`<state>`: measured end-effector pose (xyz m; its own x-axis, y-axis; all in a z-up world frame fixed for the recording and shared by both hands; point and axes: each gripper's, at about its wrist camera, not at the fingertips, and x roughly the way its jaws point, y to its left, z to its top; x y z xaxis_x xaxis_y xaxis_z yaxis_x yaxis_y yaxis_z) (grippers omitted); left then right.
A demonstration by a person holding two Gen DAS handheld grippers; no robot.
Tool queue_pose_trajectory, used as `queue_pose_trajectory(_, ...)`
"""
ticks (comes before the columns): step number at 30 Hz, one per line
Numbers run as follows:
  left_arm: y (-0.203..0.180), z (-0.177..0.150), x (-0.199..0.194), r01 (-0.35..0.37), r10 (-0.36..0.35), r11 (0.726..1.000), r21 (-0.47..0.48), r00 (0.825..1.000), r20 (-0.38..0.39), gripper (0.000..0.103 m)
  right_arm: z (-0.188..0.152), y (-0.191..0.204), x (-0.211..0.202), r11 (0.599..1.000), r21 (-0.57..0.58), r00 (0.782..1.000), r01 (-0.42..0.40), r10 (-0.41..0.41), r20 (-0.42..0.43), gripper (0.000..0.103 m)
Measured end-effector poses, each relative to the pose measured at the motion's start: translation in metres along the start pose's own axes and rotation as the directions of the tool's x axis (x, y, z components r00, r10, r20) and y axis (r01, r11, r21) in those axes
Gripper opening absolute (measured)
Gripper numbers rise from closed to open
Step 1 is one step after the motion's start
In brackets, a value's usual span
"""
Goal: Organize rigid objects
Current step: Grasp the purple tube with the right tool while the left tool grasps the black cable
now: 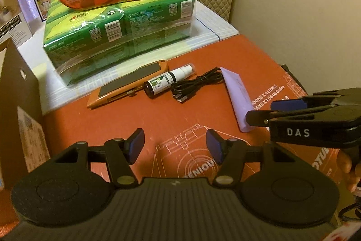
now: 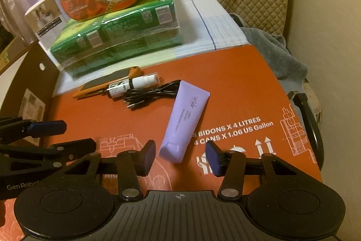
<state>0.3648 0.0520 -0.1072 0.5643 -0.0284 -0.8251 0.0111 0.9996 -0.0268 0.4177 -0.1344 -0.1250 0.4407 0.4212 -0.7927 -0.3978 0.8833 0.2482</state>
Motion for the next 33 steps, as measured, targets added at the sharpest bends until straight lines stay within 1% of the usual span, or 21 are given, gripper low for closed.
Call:
queue_pose_trajectory(3,0.0,0.005,0.009,0.005,-0.005,1.0,0.013,1.0,-0.003,0.056,0.005,-0.001,0.011,1.0,0.007,1.0,0.002,-0.002,-0.005,0.041)
queue_pose_trajectory(10,-0.002,0.018,0.027,0.024,-0.024,0.997,0.069,1.0,-0.002,0.056,0.014,-0.005,0.032,1.0,0.024,1.0,0.007,-0.007,-0.016,0.037)
queue_pose_trajectory(12,-0.003,0.021,0.032,0.028,-0.028,0.996,0.087,1.0,-0.001,0.056,0.016,-0.006,0.036,1.0,0.023,1.0,0.008,-0.008,-0.021,0.032)
queue_pose_trajectory(17,-0.008,0.031,0.045,0.045,-0.045,0.989,0.138,0.999,0.0,0.056,0.018,-0.011,0.039,0.999,0.005,0.999,0.044,-0.044,-0.018,0.029)
queue_pose_trajectory(22,-0.016,0.041,0.058,0.074,-0.077,0.975,0.21,0.997,0.006,0.056,0.022,-0.027,0.037,0.995,0.033,0.995,0.097,-0.097,-0.004,0.028)
queue_pose_trajectory(23,-0.018,0.043,0.06,0.079,-0.083,0.971,0.227,0.996,0.009,0.054,0.022,-0.031,0.037,0.994,0.04,0.995,0.103,-0.103,-0.004,0.028)
queue_pose_trajectory(24,-0.021,0.045,0.062,0.084,-0.089,0.966,0.243,0.996,0.01,0.05,0.023,-0.034,0.036,0.993,0.048,0.994,0.109,-0.108,-0.004,0.028)
queue_pose_trajectory(26,-0.025,0.048,0.066,0.092,-0.1,0.958,0.271,0.995,0.015,0.049,0.023,-0.041,0.033,0.991,0.061,0.993,0.118,-0.118,-0.004,0.028)
queue_pose_trajectory(27,-0.026,0.05,0.068,0.092,-0.105,0.96,0.266,0.994,0.035,0.049,0.023,-0.044,0.032,0.991,0.066,0.993,0.12,-0.12,-0.004,0.028)
queue_pose_trajectory(29,-0.03,0.053,0.073,0.1,-0.113,0.952,0.289,0.993,0.029,0.046,0.022,-0.048,0.03,0.99,0.074,0.993,0.12,-0.12,-0.003,0.028)
queue_pose_trajectory(31,-0.033,0.057,0.079,0.099,-0.113,0.943,0.319,0.993,0.027,0.04,0.021,-0.05,0.029,0.99,0.075,0.993,0.12,-0.121,-0.003,0.028)
queue_pose_trajectory(33,-0.036,0.06,0.085,0.104,-0.114,0.933,0.343,0.993,0.009,0.035,0.02,-0.05,0.028,0.99,0.07,0.993,0.12,-0.12,-0.003,0.028)
